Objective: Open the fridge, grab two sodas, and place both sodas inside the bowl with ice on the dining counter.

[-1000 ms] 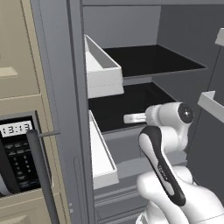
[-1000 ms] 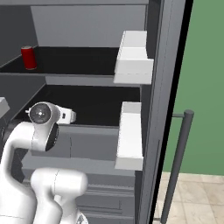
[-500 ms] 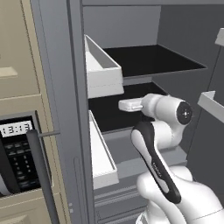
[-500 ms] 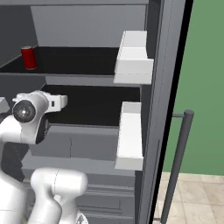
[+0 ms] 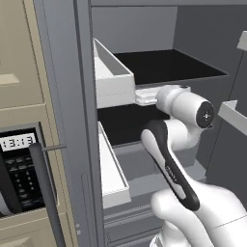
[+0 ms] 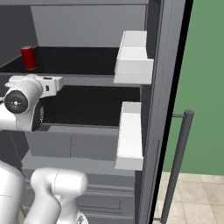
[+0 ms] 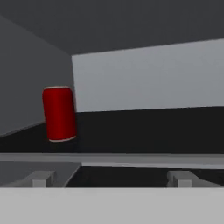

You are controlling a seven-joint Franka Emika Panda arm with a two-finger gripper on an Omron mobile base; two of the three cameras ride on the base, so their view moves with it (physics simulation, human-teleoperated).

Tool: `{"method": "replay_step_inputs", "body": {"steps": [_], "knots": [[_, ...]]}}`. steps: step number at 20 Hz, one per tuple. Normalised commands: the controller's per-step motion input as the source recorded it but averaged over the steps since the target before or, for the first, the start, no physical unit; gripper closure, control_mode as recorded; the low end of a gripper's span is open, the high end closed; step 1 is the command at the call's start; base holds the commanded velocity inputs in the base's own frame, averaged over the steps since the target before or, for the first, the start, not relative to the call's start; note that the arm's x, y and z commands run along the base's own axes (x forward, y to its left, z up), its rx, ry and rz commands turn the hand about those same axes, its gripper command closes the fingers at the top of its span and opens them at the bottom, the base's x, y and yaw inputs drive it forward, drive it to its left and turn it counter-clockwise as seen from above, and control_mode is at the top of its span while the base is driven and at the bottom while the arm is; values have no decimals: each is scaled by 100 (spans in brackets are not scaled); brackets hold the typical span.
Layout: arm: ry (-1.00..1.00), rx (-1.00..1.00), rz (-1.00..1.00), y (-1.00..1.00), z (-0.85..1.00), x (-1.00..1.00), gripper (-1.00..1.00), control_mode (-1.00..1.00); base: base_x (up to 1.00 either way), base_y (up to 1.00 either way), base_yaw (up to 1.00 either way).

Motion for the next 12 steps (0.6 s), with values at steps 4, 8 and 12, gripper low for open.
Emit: {"method": "replay_step_inputs", "body": {"steps": [4,8,12], "knots": [[-10,0,-3,0,57,0,-100,-100,0,0,0],[-8,0,-3,3,46,0,-100,-100,0,0,0],[-3,0,-3,0,30,0,-100,-100,0,0,0]]}}
